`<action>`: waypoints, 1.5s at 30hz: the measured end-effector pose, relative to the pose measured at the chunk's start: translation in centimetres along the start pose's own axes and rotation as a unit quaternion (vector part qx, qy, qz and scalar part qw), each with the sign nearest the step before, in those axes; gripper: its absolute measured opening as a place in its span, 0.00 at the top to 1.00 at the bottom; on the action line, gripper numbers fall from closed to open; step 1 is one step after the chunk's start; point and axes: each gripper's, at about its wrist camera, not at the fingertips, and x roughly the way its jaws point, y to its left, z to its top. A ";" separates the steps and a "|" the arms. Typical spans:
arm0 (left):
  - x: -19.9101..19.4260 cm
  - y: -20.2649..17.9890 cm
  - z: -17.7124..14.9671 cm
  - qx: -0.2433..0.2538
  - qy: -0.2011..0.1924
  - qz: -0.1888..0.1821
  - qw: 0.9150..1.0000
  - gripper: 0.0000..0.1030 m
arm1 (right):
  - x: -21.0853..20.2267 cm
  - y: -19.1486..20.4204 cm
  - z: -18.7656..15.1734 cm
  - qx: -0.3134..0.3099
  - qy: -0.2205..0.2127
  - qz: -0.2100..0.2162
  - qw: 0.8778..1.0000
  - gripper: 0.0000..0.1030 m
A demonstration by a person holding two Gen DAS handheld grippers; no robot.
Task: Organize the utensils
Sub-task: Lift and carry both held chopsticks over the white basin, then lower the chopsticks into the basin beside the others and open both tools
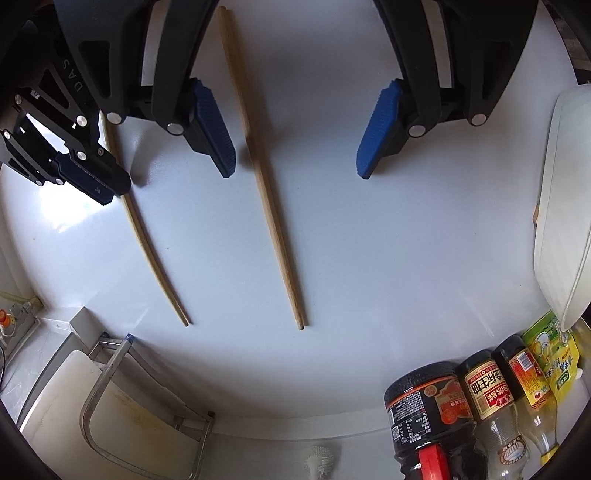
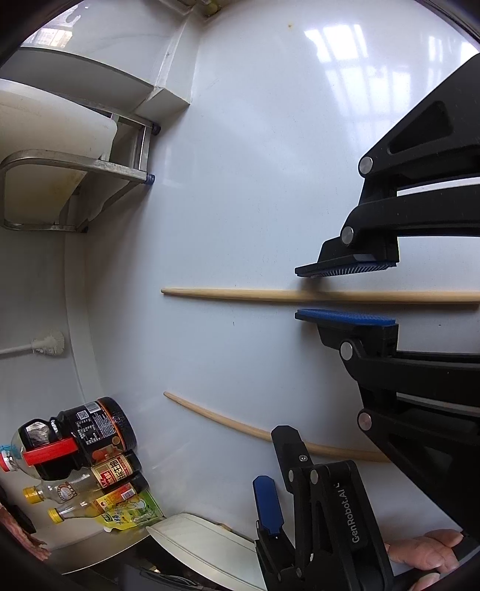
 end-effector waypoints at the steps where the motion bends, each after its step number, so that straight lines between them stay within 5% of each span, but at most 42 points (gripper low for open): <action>1: 0.0 -0.1 0.0 0.002 -0.002 0.004 1.000 0.35 | 0.0 0.1 -0.1 -0.003 -0.001 -0.001 1.000 0.81; 4: 0.0 -0.7 -0.3 0.010 -0.010 0.015 1.000 0.40 | 0.0 0.4 -0.3 -0.016 -0.004 -0.011 1.000 0.81; 7: -0.5 -1.4 -0.6 0.023 -0.018 0.010 1.000 0.67 | 0.0 0.7 -0.2 -0.025 -0.002 -0.014 1.000 0.81; 10: -0.6 -2.1 -0.7 0.035 -0.016 0.004 0.999 0.92 | 0.0 0.7 -0.1 -0.020 -0.001 -0.007 1.000 0.94; 18: -1.2 -0.3 -0.3 0.018 0.007 -0.027 0.999 0.93 | -0.5 1.1 0.5 0.011 -0.001 0.023 1.000 0.94; 26: -6.5 5.3 1.2 -0.001 -0.040 -0.020 0.999 0.93 | -3.7 5.3 3.3 0.010 -0.026 0.057 0.998 0.94; 35: -13.6 18.3 1.6 -0.058 -0.096 0.038 0.993 0.93 | -6.1 18.3 8.8 -0.058 -0.054 0.145 0.986 0.94; 45: -13.7 32.3 -0.4 -0.129 -0.070 0.096 0.985 0.93 | -2.8 34.1 13.0 -0.131 -0.020 0.215 0.968 0.94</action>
